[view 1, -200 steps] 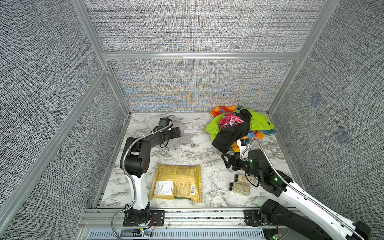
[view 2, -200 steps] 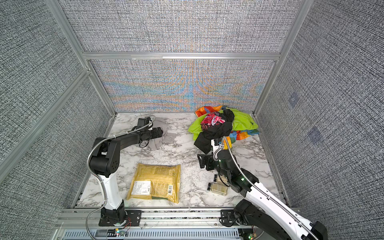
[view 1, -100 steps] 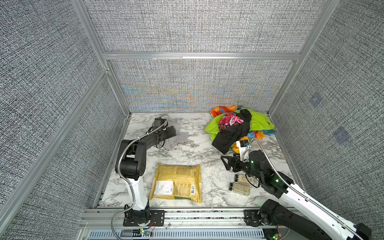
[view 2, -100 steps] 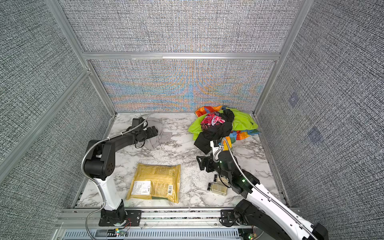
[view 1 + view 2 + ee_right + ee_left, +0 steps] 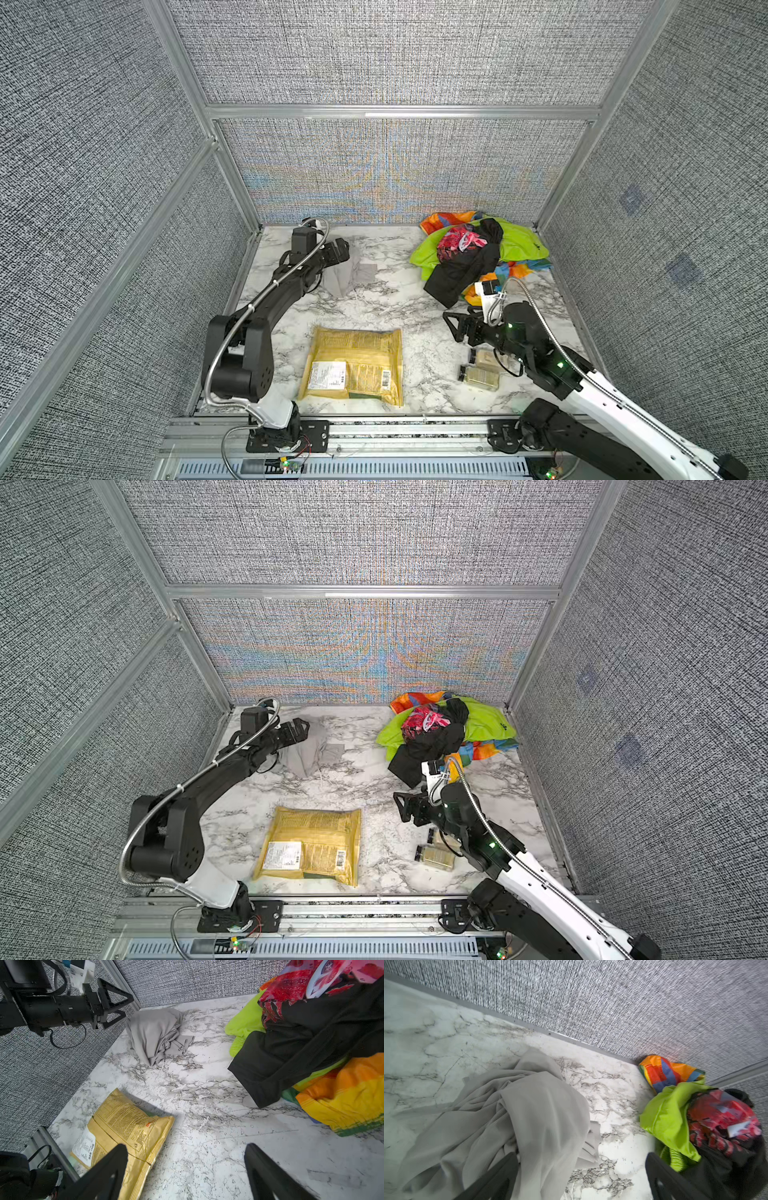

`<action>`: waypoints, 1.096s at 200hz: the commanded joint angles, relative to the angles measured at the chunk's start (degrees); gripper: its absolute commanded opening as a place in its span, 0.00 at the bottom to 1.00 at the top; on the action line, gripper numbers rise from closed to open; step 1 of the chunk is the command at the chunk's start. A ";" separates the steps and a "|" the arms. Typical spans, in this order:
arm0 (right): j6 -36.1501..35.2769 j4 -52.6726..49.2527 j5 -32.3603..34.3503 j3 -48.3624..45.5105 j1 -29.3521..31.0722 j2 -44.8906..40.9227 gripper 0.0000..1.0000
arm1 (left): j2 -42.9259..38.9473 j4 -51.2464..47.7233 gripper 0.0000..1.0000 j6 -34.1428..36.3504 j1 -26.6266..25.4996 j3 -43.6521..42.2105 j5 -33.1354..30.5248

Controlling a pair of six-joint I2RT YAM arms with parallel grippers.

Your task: Pick out a specific cloth from the pile

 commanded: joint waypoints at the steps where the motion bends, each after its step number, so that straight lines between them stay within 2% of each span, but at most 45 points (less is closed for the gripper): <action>1: -0.98 0.87 -0.88 0.53 0.06 -0.70 0.93 | -6.38 3.50 0.99 2.78 0.06 -3.15 1.33; 31: -1.24 1.02 -0.88 1.03 0.06 -1.17 0.93 | -16.29 1.73 0.99 4.98 0.07 -7.87 0.00; 60: -1.83 0.93 -0.97 1.96 0.06 -1.39 0.93 | -24.98 1.06 0.99 4.61 0.03 -14.63 -4.65; 101: -2.39 0.76 -0.06 2.23 0.06 -1.62 0.93 | -33.55 5.15 0.99 3.02 0.07 -27.58 -13.54; 120: -2.38 0.25 0.67 2.16 0.06 -1.59 0.93 | -35.81 8.56 0.99 5.52 0.05 -32.61 -16.92; 133: -2.44 0.05 1.20 2.18 0.06 -1.60 0.93 | -36.54 12.83 0.99 8.01 0.07 -35.91 -18.35; 147: -2.44 -0.25 2.28 2.19 0.06 -1.61 0.93 | -36.91 19.76 0.99 12.84 0.06 -39.77 -17.16; 161: -2.19 -0.78 3.89 2.31 0.06 -1.60 0.94 | -36.56 24.40 0.99 13.44 0.05 -42.18 -18.88; 190: -0.64 -1.76 9.12 1.97 0.06 -1.62 0.97 | -31.77 28.71 0.99 17.56 0.07 -43.20 -21.97; 219: -1.56 -2.10 10.37 2.14 -0.02 -1.60 0.97 | -26.67 39.09 0.99 22.14 0.07 -45.54 -24.08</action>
